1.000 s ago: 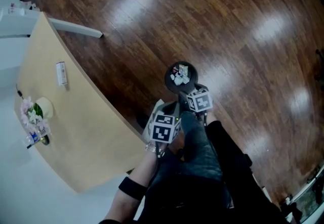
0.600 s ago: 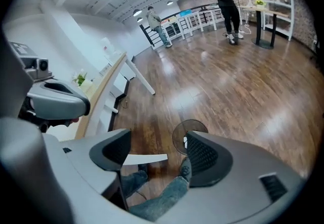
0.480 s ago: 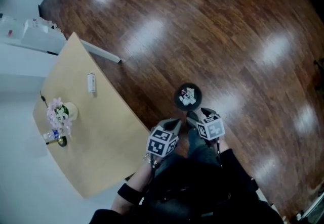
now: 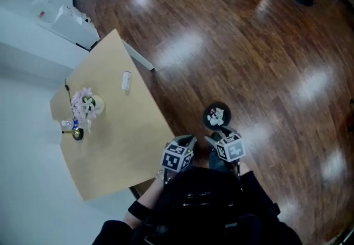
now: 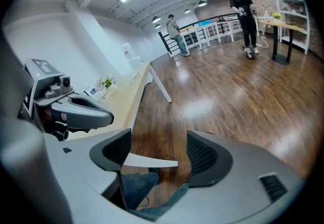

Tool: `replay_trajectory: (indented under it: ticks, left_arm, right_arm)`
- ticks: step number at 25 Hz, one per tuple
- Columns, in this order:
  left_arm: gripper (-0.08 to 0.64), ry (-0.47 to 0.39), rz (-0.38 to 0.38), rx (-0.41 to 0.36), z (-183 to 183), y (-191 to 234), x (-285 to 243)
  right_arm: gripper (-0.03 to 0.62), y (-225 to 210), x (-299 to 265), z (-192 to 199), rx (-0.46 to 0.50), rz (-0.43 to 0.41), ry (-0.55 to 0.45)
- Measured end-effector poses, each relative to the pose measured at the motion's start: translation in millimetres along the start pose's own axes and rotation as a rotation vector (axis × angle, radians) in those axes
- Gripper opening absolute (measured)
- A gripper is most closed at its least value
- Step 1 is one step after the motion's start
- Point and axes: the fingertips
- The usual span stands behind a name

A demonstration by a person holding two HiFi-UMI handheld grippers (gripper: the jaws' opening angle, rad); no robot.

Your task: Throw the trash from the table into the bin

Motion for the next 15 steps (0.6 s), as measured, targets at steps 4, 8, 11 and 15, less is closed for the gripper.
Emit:
replay_trajectory:
  ticks: [4,8,11,15]
  left_arm:
    - [0.002,-0.037,-0.059,0.134,3,19,18]
    - [0.002,-0.065,-0.122,0.219,16,49,44]
    - [0.002,-0.087,-0.17,0.26,26,76,66]
    - [0.002,-0.144,-0.228,0.313,36,112,101]
  right_arm:
    - [0.356,20,-10,-2,0.047,-0.041,0.042]
    - [0.356,53,-27,-20,0.137,-0.084,0.065]
    - [0.356,76,-40,-35,0.19,-0.085,0.068]
    - [0.34,115,-61,-48,0.217,-0.096,0.053]
Point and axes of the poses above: the fingertips, and each gripper's own axes: x backward along the fingers, y to its left, z out of its underside, and after that the axes turned 11 degrees about -z, right-handed
